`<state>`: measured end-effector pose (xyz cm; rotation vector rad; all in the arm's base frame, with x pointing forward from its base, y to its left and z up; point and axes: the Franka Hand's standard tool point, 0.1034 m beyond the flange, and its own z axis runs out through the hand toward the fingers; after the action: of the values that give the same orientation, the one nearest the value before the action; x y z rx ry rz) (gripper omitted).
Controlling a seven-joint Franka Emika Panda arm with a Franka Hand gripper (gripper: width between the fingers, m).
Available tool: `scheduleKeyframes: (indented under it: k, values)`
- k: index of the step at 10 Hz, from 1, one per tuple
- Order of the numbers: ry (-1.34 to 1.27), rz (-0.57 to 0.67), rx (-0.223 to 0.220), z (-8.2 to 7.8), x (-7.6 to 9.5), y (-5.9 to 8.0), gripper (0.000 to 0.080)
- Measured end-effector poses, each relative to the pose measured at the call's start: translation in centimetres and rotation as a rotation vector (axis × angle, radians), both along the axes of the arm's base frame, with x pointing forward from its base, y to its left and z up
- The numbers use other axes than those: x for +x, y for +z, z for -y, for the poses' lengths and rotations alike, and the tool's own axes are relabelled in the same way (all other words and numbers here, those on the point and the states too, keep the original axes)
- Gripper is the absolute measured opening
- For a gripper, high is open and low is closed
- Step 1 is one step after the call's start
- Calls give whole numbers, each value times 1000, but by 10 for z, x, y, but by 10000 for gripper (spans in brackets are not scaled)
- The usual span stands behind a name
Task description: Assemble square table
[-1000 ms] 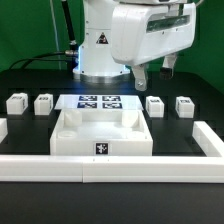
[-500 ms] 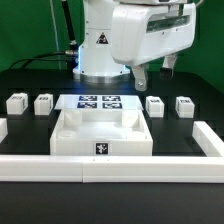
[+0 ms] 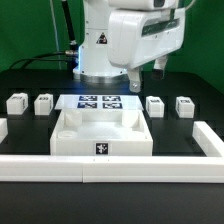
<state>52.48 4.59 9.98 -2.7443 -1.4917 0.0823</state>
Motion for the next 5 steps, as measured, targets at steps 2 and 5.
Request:
scheduleKeyframes:
  k: [2,5]
  values:
    - [249,-2,13,13,-33,-12,650]
    - [553,-19,47,45,-82,-47,650]
